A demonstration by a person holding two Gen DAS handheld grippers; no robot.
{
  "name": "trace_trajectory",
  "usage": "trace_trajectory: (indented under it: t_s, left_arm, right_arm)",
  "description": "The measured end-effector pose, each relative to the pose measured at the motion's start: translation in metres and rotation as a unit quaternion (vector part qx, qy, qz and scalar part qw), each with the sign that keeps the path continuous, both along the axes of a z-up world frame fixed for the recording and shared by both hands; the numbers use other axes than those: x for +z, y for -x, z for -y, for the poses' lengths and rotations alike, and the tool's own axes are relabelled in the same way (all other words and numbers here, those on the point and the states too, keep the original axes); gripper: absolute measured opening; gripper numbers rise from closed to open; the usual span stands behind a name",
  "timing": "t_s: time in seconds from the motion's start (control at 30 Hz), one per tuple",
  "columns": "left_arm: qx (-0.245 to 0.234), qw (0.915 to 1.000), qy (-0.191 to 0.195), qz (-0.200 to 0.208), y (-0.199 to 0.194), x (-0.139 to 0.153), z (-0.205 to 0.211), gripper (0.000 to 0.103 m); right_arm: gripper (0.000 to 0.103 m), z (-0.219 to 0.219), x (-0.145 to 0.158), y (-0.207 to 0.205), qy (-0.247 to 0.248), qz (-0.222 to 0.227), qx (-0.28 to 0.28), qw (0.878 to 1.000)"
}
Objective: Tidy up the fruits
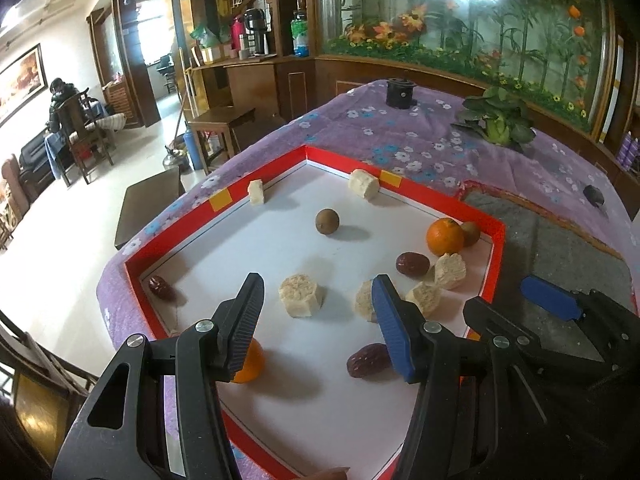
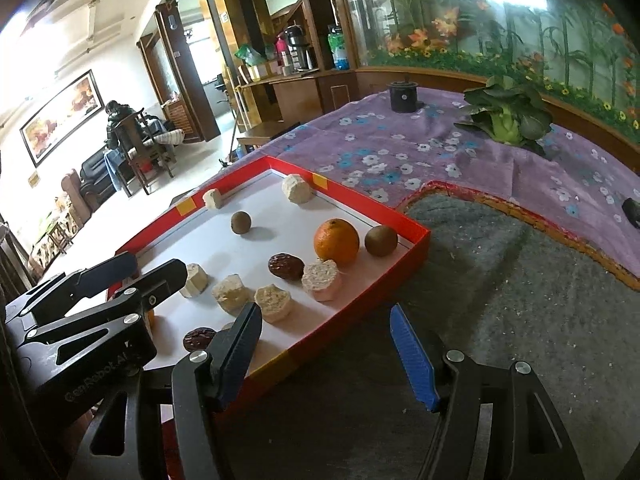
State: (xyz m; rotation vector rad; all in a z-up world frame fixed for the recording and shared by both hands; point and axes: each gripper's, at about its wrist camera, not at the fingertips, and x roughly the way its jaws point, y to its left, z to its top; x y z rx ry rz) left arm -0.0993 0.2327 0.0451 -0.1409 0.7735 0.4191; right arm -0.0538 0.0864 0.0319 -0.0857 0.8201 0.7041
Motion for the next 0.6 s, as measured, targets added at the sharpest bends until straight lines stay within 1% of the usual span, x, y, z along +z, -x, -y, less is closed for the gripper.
trace_trajectory:
  t_s: [0.1, 0.37, 0.6]
  left_arm:
    - [-0.002, 1.0, 0.005, 0.001, -0.0014, 0.0001, -0.0006, 0.057]
    - [-0.001, 1.0, 0.004, 0.008, -0.001, 0.0009, -0.0015, 0.057]
    - [0.006, 0.9998, -0.014, 0.013, -0.0007, 0.0012, -0.0012, 0.057]
  right_arm:
    - [0.065, 0.0006, -0.0005, -0.0017, 0.0, -0.003, -0.002, 1.0]
    - [0.065, -0.0016, -0.0024, -0.0023, 0.003, -0.008, 0.0, 1.0]
    - [0.065, -0.0049, -0.002, 0.0007, 0.01, -0.001, 0.005, 1.0]
